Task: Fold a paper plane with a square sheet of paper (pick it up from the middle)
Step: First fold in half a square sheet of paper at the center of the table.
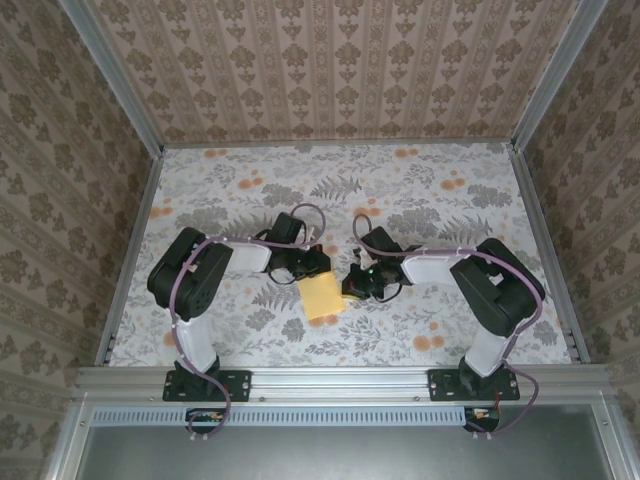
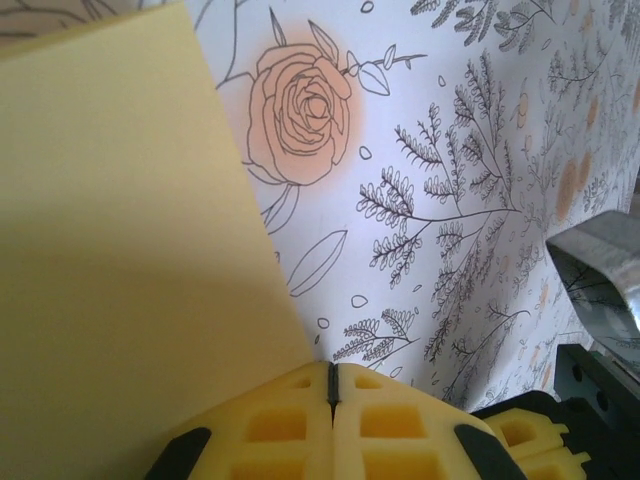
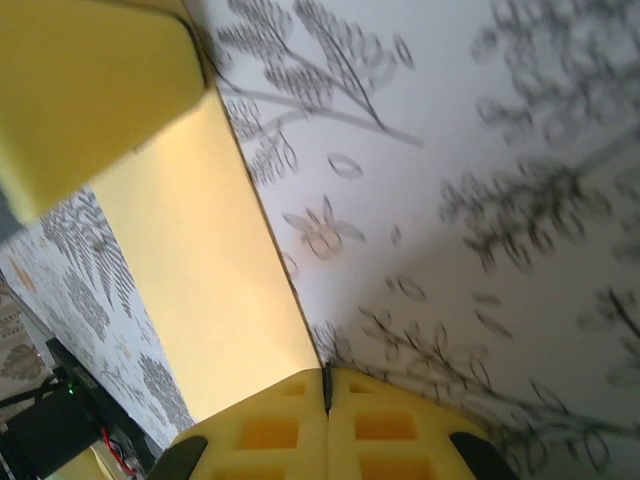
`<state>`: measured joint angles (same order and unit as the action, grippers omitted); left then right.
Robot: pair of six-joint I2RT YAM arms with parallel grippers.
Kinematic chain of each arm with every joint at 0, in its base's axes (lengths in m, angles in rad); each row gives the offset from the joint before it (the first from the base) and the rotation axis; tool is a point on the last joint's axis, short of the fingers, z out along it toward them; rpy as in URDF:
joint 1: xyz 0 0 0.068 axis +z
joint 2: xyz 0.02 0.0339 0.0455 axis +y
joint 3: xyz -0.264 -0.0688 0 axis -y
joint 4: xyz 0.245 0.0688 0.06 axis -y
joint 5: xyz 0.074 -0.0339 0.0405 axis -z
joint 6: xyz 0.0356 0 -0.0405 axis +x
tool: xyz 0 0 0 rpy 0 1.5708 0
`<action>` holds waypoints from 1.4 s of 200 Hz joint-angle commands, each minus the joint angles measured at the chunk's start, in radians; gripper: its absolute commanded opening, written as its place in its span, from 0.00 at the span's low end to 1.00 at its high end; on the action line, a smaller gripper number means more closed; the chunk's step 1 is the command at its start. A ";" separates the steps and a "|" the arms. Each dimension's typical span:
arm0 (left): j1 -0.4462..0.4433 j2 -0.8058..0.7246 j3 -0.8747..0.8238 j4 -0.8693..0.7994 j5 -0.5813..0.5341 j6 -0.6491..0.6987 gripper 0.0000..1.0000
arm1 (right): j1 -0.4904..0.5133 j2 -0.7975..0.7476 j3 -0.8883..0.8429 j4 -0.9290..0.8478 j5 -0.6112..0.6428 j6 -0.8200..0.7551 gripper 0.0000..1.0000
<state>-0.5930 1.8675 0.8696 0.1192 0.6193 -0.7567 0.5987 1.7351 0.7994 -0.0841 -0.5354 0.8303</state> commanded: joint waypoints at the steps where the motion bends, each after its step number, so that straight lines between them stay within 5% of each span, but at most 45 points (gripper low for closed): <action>1: 0.025 0.058 -0.066 -0.160 -0.137 0.016 0.00 | 0.012 -0.033 -0.019 -0.089 -0.023 -0.016 0.00; 65: 0.024 0.061 -0.061 -0.156 -0.130 0.015 0.00 | 0.012 0.004 0.091 -0.020 0.093 0.034 0.00; 159: 0.022 0.062 -0.066 -0.158 -0.139 0.008 0.00 | 0.042 0.110 0.131 0.020 0.028 0.040 0.00; 244: 0.044 0.082 -0.093 -0.136 -0.138 -0.009 0.00 | 0.047 -0.072 -0.139 -0.122 0.011 -0.014 0.00; 280: 0.044 0.075 -0.085 -0.131 -0.127 -0.001 0.00 | 0.047 -0.176 -0.117 -0.190 0.034 -0.053 0.00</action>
<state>-0.5804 1.8690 0.8444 0.1699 0.6460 -0.7742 0.6388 1.6112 0.6804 -0.1158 -0.5114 0.8158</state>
